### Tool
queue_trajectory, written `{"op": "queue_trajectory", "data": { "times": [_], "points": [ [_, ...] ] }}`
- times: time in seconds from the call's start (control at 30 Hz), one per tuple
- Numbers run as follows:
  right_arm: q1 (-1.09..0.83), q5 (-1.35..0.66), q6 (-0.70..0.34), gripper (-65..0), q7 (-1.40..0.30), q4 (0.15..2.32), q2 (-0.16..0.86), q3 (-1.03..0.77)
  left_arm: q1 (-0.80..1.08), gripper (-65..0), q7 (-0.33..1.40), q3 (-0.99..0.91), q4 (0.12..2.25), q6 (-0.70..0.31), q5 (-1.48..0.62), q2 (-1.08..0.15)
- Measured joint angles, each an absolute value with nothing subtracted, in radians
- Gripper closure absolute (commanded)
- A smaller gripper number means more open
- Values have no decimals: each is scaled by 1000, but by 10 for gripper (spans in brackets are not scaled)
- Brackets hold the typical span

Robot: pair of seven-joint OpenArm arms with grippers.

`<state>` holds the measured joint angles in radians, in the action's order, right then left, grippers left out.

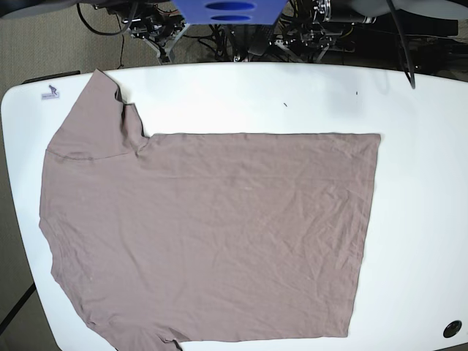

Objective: Fold the T-shirt properly

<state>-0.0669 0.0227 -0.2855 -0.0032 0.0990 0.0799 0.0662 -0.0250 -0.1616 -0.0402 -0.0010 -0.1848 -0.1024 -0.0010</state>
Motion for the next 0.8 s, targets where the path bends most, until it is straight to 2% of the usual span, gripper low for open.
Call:
{"op": "queue_trajectory", "data": {
  "times": [0.8],
  "points": [
    [-69, 28, -285, 0, 4, 103, 81, 70, -19, -12, -155, -39, -1, -183, -102, -1]
  ]
}}
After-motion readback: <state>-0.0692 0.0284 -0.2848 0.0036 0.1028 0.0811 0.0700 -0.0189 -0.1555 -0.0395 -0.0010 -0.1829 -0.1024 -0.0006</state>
